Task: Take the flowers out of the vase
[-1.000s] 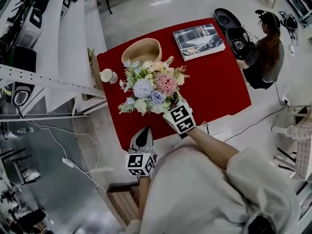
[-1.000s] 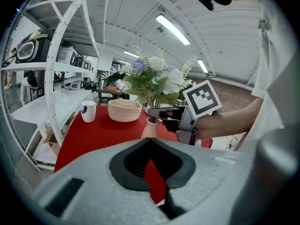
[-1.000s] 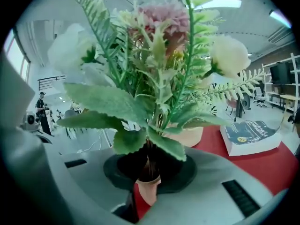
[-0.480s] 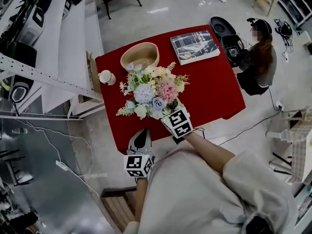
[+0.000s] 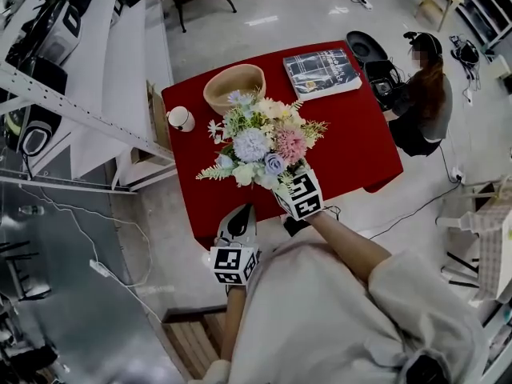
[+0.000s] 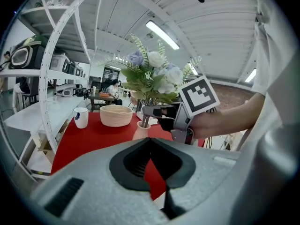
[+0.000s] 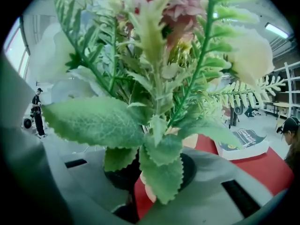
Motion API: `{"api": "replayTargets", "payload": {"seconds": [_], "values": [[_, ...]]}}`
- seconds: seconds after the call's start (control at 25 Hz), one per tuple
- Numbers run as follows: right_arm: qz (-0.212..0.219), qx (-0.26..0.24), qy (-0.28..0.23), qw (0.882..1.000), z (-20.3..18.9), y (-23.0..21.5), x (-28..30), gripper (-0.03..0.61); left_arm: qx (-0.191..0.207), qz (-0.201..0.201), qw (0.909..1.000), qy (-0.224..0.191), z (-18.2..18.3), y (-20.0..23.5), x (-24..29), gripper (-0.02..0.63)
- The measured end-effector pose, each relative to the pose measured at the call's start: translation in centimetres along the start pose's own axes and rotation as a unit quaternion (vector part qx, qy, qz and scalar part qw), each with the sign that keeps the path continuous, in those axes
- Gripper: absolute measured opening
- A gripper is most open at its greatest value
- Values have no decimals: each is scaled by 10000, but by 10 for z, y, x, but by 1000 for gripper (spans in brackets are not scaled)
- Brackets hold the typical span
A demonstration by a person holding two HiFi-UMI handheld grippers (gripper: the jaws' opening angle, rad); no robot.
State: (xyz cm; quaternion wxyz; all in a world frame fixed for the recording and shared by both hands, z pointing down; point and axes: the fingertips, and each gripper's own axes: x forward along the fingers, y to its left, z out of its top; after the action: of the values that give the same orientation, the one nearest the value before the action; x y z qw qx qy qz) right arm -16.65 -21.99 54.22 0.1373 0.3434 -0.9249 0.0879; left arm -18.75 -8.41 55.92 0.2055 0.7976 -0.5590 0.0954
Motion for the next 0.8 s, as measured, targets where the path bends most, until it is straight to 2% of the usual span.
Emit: {"api": "replayTargets", "payload": {"seconds": [0.4,0.6,0.8], "values": [[-34,-35,-116,9999,13,-4,-3,45,62,123,9995,-286,9,9,-7,9],[-30,134,-14,9999,-1,9,-4,46,3,155,9998,-138,-9,6,-27,10],[-186,158,-42,9997,8,-2,-5,45,-47,47,9996,-271,-12,5,-20,10]]}}
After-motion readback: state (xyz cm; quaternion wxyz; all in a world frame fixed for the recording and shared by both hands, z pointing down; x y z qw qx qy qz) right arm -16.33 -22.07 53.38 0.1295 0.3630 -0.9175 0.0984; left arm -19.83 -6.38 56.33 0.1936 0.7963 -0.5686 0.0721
